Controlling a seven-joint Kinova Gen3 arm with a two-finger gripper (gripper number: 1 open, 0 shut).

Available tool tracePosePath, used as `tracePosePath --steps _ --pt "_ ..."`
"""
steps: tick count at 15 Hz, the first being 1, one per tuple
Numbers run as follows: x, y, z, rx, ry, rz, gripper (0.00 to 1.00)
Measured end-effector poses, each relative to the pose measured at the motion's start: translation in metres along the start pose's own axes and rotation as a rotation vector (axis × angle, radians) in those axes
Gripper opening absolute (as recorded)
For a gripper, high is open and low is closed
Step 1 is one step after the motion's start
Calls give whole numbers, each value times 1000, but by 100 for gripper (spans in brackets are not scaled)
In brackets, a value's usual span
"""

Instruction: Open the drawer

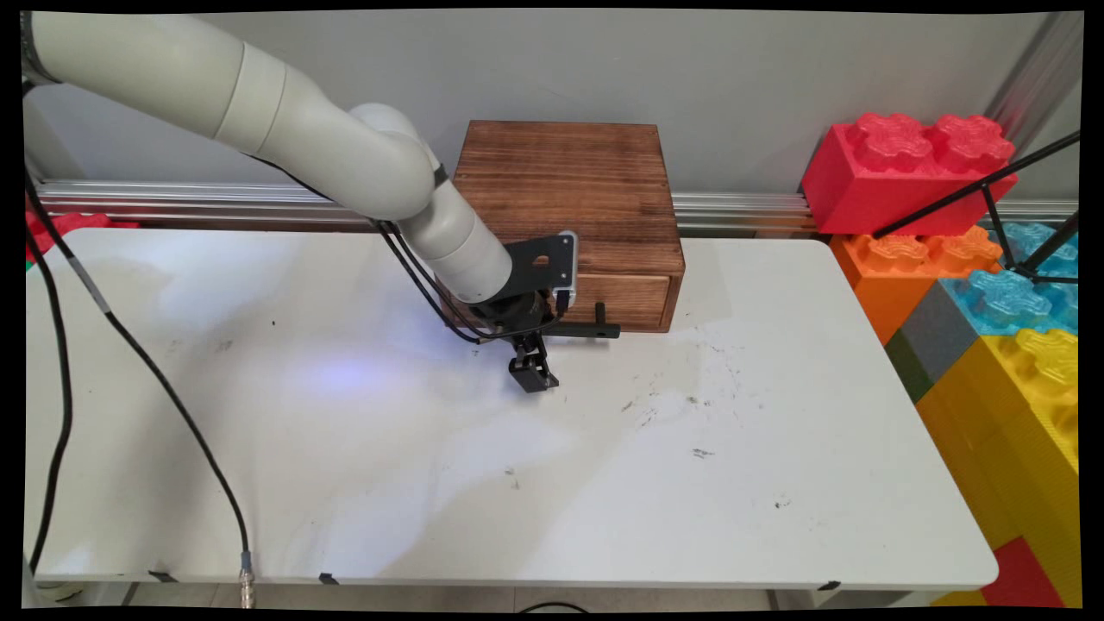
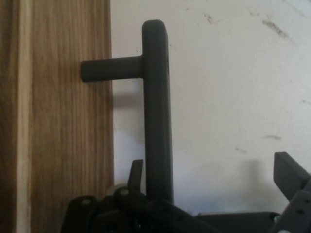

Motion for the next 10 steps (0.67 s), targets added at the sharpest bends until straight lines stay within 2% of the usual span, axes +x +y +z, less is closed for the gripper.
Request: tracePosePath --steps 10 --pt "-5 11 1 -10 26 -12 100"
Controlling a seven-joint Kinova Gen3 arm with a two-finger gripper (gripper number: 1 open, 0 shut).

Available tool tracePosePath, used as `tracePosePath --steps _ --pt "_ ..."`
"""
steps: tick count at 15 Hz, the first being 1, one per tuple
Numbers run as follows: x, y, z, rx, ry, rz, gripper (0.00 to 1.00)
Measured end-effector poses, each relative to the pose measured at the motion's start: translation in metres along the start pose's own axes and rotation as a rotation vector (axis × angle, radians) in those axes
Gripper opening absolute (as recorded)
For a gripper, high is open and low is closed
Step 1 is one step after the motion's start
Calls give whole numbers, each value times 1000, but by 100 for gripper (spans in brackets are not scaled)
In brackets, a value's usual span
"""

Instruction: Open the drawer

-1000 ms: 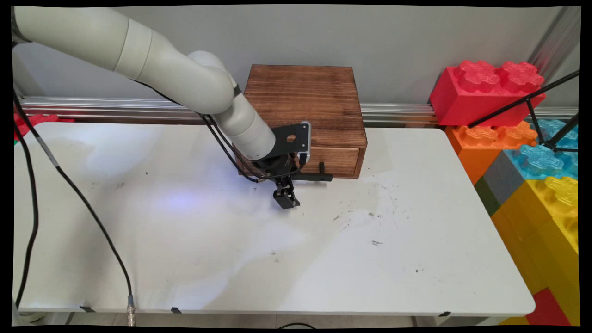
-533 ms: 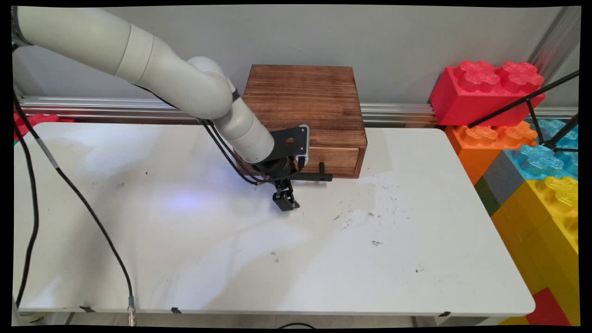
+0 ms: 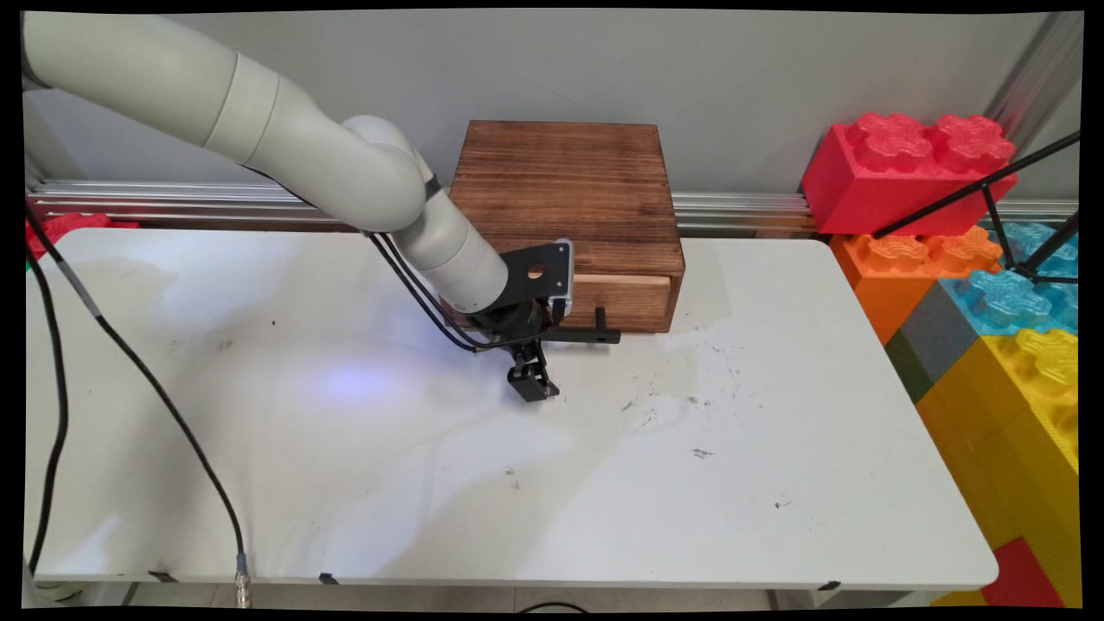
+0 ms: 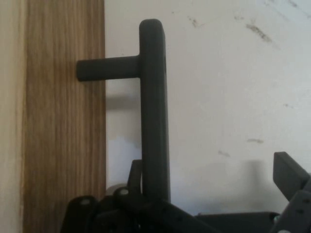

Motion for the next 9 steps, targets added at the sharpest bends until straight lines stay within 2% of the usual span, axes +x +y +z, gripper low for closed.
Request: tracePosePath --steps 9 --pt "-1 19 -11 -18 25 -22 100"
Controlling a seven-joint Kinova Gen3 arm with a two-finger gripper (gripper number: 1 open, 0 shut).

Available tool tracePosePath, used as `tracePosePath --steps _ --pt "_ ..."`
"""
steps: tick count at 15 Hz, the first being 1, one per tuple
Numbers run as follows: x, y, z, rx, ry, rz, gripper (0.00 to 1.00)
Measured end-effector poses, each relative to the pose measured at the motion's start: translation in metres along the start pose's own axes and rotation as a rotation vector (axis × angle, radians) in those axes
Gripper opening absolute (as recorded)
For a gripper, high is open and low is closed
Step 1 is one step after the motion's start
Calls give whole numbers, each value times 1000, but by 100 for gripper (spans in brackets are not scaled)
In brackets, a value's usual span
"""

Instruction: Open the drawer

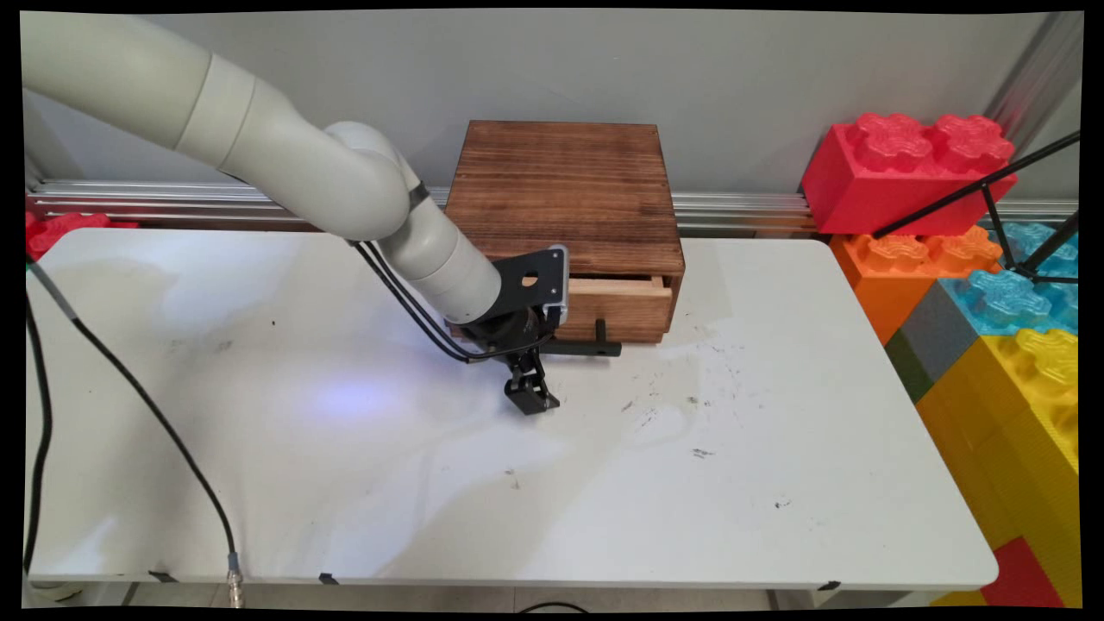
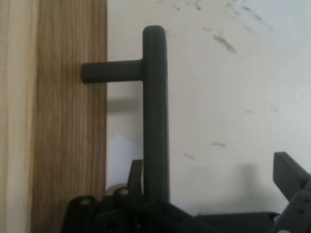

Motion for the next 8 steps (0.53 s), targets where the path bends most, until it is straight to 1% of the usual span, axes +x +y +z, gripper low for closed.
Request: tracePosePath --steps 6,8 --pt "-1 19 -10 -24 11 -12 100" --pt "-1 30 -15 -36 18 -19 100"
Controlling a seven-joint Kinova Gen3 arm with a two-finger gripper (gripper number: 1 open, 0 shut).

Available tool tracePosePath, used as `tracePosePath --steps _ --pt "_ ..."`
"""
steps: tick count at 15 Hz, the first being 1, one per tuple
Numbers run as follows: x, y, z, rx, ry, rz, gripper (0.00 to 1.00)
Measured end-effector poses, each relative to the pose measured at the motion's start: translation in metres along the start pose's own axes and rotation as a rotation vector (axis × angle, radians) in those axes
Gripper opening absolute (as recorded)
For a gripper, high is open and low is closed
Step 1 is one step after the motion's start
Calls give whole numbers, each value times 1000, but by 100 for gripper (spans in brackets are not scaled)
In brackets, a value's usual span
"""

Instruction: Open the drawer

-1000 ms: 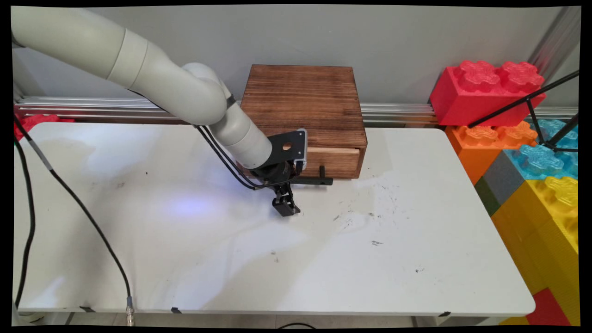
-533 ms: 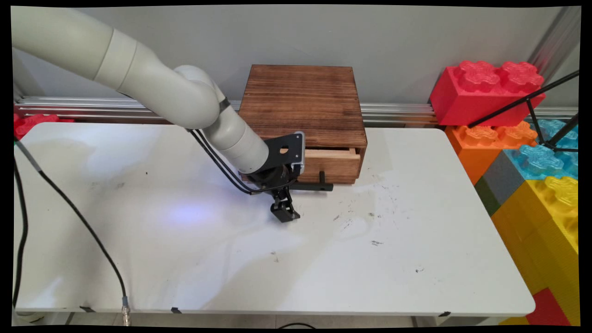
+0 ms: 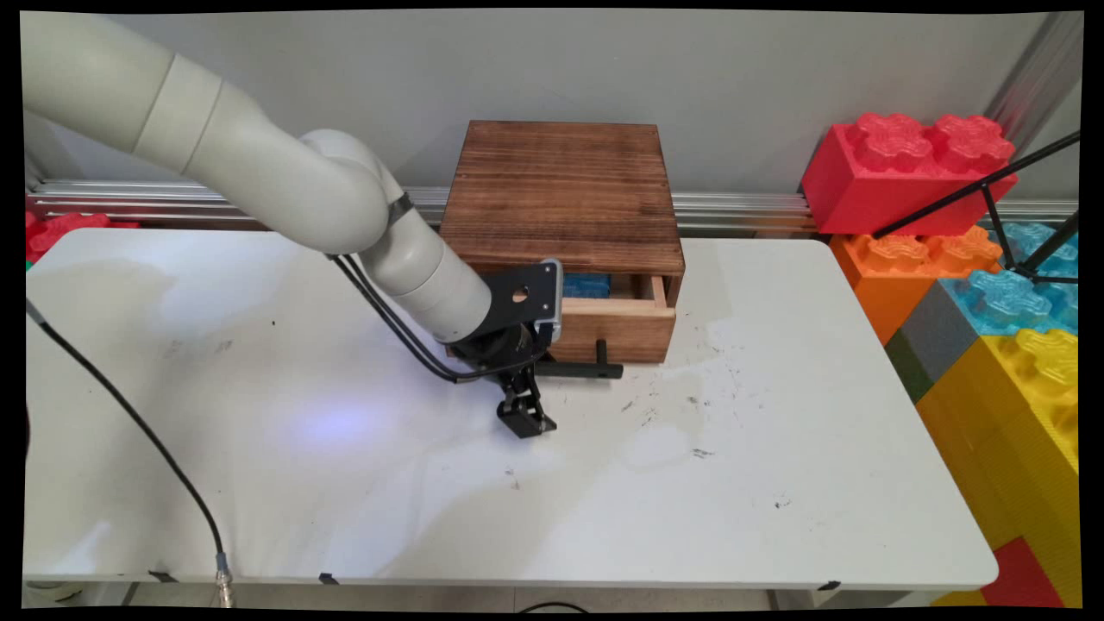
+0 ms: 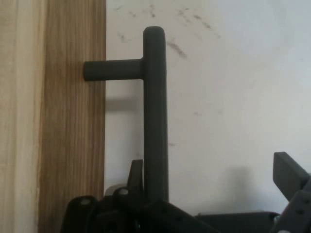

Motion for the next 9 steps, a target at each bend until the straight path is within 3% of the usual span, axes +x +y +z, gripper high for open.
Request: tracePosePath --steps 9 --pt "-1 38 -10 -23 29 -29 100"
